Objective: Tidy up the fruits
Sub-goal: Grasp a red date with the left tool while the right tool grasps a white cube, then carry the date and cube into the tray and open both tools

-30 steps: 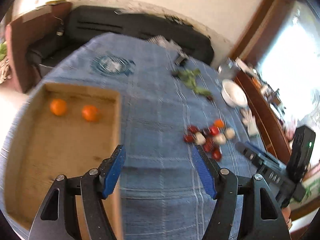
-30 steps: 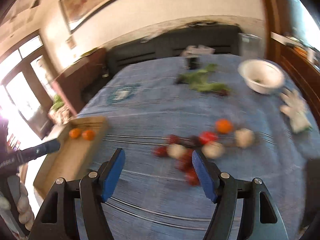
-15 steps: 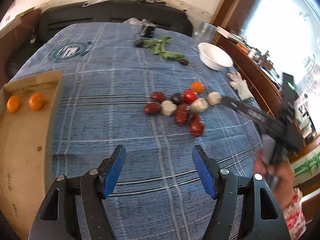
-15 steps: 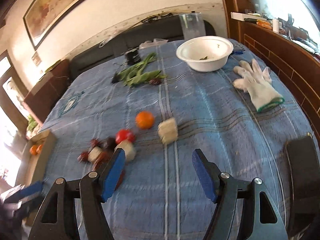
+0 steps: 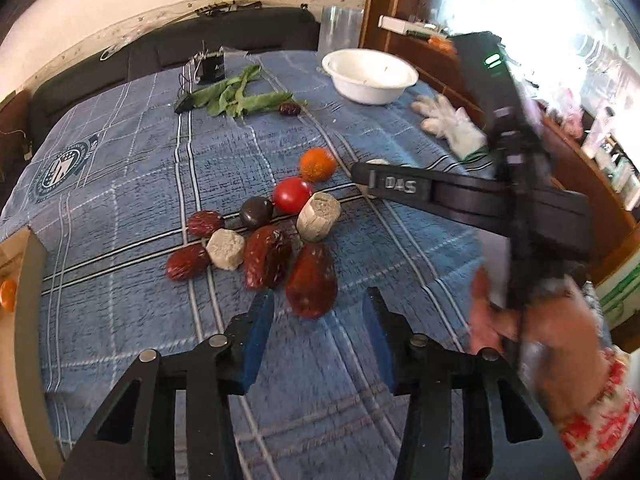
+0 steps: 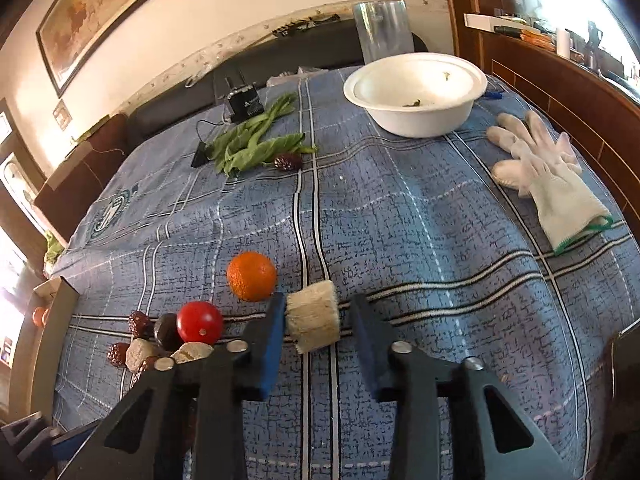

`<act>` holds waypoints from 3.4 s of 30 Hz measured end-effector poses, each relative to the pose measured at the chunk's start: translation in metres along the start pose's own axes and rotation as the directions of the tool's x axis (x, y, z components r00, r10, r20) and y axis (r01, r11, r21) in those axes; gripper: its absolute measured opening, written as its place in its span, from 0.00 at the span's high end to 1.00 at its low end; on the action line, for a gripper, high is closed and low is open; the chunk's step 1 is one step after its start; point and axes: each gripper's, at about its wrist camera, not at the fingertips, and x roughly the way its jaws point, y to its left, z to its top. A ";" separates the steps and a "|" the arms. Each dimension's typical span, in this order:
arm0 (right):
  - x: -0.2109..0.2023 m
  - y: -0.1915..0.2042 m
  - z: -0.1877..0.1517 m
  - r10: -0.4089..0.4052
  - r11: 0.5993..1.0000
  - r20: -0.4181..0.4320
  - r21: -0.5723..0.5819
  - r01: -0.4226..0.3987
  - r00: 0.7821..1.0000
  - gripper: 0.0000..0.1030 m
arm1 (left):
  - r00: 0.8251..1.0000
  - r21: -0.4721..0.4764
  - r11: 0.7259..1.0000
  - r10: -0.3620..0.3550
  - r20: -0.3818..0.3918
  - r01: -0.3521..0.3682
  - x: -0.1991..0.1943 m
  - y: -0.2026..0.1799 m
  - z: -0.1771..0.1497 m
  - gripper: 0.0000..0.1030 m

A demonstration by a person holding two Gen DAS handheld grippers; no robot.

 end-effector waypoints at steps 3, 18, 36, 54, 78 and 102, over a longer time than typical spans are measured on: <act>-0.002 0.002 -0.002 0.004 1.000 -0.004 -0.012 -0.004 1.000 0.73 | 1.000 -0.024 1.000 -0.006 -0.022 0.006 0.013 0.000 0.003 0.70; -0.003 -0.005 -0.002 0.049 0.998 -0.017 0.035 -0.048 0.999 0.74 | 1.000 -0.094 0.996 0.010 0.003 -0.010 0.025 0.001 0.008 0.74; -0.025 0.008 -0.013 0.096 0.994 0.029 0.039 -0.098 0.995 0.74 | 0.988 -0.303 0.953 0.024 0.151 0.023 -0.089 0.070 -0.038 0.73; -0.096 0.188 -0.044 0.366 0.900 -0.070 -0.226 -0.373 0.928 0.73 | 0.956 -0.526 0.844 0.230 0.183 -0.103 -0.183 0.215 -0.096 0.73; 0.039 0.365 -0.081 0.276 0.824 -0.349 -0.394 -0.408 0.895 0.72 | 0.985 -0.646 0.744 0.150 -0.089 -0.172 -0.112 0.356 -0.082 0.72; -0.063 0.202 -0.075 0.310 0.921 -0.112 -0.210 -0.327 0.944 0.42 | 0.920 -0.489 0.846 0.341 0.191 -0.212 -0.201 0.183 -0.072 0.29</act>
